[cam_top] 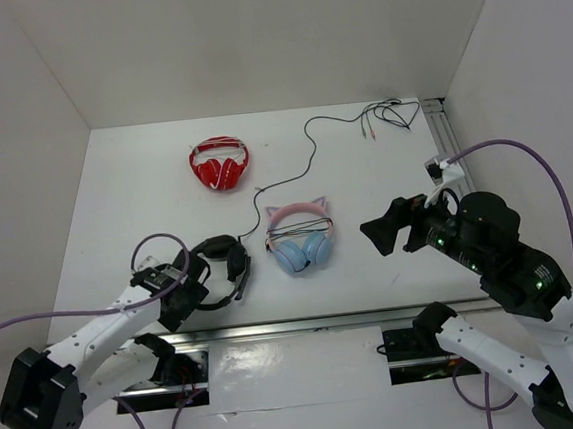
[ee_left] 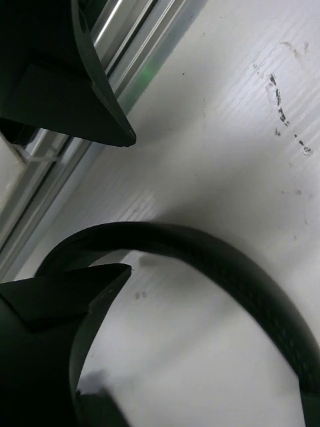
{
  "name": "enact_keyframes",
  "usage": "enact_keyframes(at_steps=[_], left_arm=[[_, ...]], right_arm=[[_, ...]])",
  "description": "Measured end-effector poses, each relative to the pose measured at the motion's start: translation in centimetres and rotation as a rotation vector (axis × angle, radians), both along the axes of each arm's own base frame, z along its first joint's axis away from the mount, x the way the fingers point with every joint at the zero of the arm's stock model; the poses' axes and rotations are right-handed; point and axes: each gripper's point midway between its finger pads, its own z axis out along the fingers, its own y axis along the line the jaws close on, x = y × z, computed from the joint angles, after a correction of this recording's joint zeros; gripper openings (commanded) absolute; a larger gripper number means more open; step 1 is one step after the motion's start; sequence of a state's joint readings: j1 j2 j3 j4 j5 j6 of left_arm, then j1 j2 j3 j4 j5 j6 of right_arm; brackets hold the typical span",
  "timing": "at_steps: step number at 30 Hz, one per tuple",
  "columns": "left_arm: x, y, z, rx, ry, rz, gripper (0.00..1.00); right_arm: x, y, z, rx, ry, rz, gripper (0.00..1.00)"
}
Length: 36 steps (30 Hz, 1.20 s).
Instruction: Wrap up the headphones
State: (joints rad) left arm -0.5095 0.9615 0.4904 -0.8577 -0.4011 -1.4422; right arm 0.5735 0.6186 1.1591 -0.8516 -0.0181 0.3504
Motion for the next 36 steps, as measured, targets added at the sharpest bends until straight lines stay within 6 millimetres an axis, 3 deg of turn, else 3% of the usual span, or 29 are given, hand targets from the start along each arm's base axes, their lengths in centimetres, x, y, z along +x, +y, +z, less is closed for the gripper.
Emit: enact_keyframes(at_steps=[3,4,6,9,12,19,21,24,30,32,36], left_arm=[[-0.2,0.5,-1.2,0.026,0.028,0.014,0.77],[0.0,0.6,-1.2,0.033,0.027,0.02,0.58],[0.3,1.0,-1.4,0.052,0.03,0.03,0.5],[1.2,1.1,-1.4,0.061,0.01,0.052,0.28],[1.9,1.0,-1.4,0.052,-0.008,0.064,0.0],[2.2,0.9,-0.8,0.019,-0.025,0.058,0.0],[2.2,0.8,0.1,0.008,-0.046,0.015,0.0],[3.4,0.3,4.5,-0.006,-0.131,-0.072,0.0],[9.6,-1.8,21.5,-0.012,-0.447,-0.25,0.0],[10.8,-2.4,25.9,0.019,-0.494,-0.34,0.0],[12.5,-3.2,31.8,0.093,-0.515,-0.488,0.0]], right_arm=[[-0.3,0.2,0.2,0.008,-0.004,0.016,1.0],[-0.4,0.2,0.3,0.013,-0.006,0.022,1.0],[-0.6,0.3,0.5,0.02,-0.014,0.029,1.0],[-1.0,0.3,0.8,0.034,-0.028,0.041,1.0],[-1.2,0.4,1.2,0.051,-0.044,0.051,1.0],[-1.7,1.1,1.5,0.085,-0.064,0.095,1.0],[-1.7,1.5,1.0,0.091,-0.068,0.119,1.0],[-1.5,2.2,-0.4,0.093,-0.064,0.147,1.0],[-0.2,3.7,-2.5,0.088,-0.07,0.186,1.0],[0.9,4.0,-2.6,0.082,-0.087,0.173,1.0],[3.5,4.9,-2.2,0.057,-0.135,0.153,1.0]])
